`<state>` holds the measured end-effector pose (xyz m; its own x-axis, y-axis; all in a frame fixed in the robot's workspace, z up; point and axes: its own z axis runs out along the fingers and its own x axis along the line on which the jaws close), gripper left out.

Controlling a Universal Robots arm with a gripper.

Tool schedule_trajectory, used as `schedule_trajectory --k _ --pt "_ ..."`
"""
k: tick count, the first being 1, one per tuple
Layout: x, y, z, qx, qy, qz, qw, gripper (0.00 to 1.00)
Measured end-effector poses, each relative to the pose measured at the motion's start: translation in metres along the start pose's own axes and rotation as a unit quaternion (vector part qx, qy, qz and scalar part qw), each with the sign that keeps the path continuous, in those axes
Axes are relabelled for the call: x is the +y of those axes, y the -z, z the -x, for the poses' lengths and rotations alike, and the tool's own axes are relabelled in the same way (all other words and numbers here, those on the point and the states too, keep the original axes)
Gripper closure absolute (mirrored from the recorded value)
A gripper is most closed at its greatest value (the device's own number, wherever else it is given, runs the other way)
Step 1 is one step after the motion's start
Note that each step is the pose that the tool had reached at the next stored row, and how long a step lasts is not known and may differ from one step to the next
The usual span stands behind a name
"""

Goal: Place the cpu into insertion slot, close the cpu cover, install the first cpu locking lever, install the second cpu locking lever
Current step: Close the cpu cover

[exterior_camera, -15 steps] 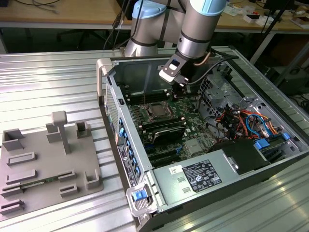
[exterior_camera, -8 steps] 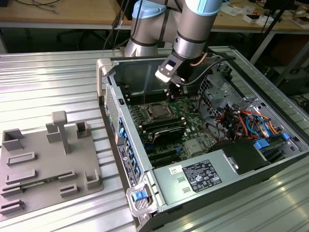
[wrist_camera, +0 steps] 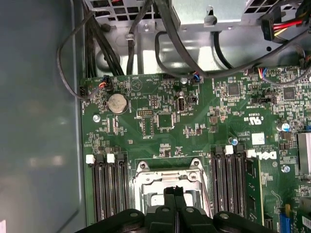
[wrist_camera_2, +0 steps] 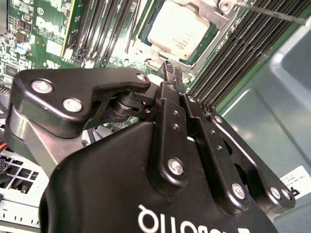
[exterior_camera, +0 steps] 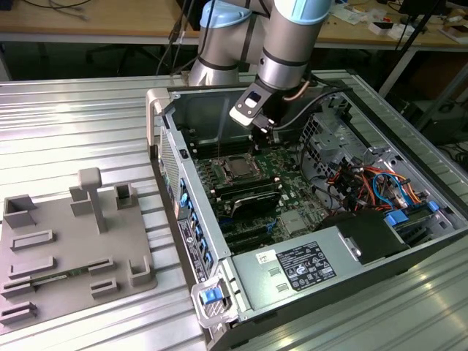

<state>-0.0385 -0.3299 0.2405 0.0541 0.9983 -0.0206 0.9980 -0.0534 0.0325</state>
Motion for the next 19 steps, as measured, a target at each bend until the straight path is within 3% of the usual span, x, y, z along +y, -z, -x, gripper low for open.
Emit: schedule_trajectory --k 9,19 --pt "-0.0121 -0.0008 0.0006 0.0 0.0 0.0 1.0 0.89" --pt "-0.0123 -0.001 0.0006 0.0 0.0 0.0 1.0 0.89"
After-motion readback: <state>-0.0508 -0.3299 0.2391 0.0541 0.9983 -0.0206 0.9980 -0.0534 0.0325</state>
